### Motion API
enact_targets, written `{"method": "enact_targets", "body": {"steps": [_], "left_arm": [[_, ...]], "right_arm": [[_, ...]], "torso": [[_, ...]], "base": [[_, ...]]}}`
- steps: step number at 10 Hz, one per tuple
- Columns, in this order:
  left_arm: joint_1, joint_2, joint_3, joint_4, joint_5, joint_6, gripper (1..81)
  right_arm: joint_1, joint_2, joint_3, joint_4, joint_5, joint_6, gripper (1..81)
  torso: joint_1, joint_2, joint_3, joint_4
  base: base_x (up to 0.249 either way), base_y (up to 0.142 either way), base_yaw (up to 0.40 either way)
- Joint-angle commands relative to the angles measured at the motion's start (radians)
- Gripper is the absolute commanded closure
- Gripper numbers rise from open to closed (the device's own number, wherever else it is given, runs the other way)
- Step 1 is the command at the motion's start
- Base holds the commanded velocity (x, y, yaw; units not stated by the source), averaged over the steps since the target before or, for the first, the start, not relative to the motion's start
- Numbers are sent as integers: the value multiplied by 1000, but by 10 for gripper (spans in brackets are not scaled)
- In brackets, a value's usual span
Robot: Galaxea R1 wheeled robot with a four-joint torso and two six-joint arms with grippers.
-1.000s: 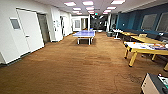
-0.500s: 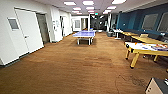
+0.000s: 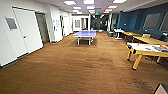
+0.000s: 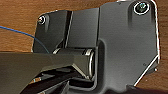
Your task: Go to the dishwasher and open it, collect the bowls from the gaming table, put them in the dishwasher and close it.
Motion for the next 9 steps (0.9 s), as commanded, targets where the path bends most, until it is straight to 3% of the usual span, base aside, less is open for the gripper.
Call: {"method": "enact_targets", "body": {"steps": [1, 9], "left_arm": [[-43, -2, 7, -2, 53, -4, 10], [-43, 2, 7, -2, 53, -4, 10]], "right_arm": [[46, 3, 5, -5, -50, -2, 10], [48, 3, 3, -5, -50, -2, 10]], "torso": [[0, 0, 0, 0], [0, 0, 0, 0]], "base": [[190, 0, 0], [190, 0, 0]]}}
